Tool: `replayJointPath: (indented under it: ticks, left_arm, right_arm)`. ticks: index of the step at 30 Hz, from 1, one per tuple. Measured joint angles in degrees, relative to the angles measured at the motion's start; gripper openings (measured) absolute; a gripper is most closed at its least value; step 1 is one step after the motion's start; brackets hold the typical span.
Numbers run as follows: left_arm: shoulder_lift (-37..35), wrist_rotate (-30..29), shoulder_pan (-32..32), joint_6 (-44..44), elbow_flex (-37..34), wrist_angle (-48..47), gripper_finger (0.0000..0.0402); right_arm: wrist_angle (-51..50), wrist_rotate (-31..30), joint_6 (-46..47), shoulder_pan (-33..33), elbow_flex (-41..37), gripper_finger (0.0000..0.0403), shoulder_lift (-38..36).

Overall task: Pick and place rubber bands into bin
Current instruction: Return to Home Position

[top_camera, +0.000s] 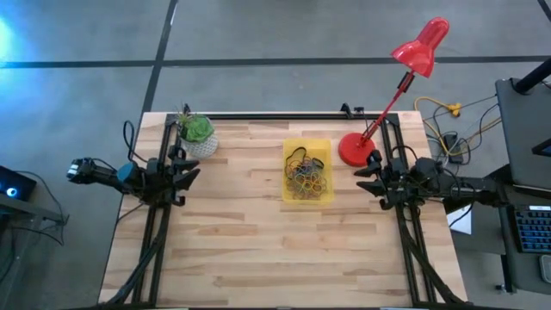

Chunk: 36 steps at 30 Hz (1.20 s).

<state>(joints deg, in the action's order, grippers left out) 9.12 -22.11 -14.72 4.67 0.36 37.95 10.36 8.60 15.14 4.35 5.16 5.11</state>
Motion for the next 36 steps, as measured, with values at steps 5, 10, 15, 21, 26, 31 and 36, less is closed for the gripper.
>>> replayJointPath:
  ticks: [5,10,15,21,26,31,36]
  left_arm:
    - [0.11,-2.42,0.0,0.0,-0.02,-0.11,0.0104]
    - [0.05,-2.42,0.0,-1.39,-0.04,-2.78,0.0104]
    - [0.29,-2.42,0.0,-4.3,-0.07,-6.5,0.0104]
    - [1.88,-1.28,0.05,-7.09,-0.07,-7.28,0.0104]
    - [4.79,4.49,0.29,-10.24,-0.08,-5.54,0.0104]
    - [9.27,7.41,1.65,-9.59,-0.09,-1.34,0.0104]
    - [9.84,10.86,5.85,-8.63,-0.09,-0.87,0.0104]
  right_arm:
    - [1.13,-2.83,1.64,-0.05,-3.17,0.0144,-2.52]
    - [1.86,-2.81,2.08,-0.05,-4.6,0.0145,-3.65]
    - [0.11,-4.56,1.15,-0.05,-4.64,0.0149,-3.52]
    - [-1.42,-7.52,2.03,-0.05,-4.64,0.0143,-3.61]
    - [-1.46,-9.25,2.65,-0.05,-4.64,0.0142,-3.59]
    - [-1.53,-10.36,2.59,-0.01,-4.64,0.0146,-3.59]
    - [-1.56,-10.34,3.61,-0.05,-4.64,0.0143,-3.59]
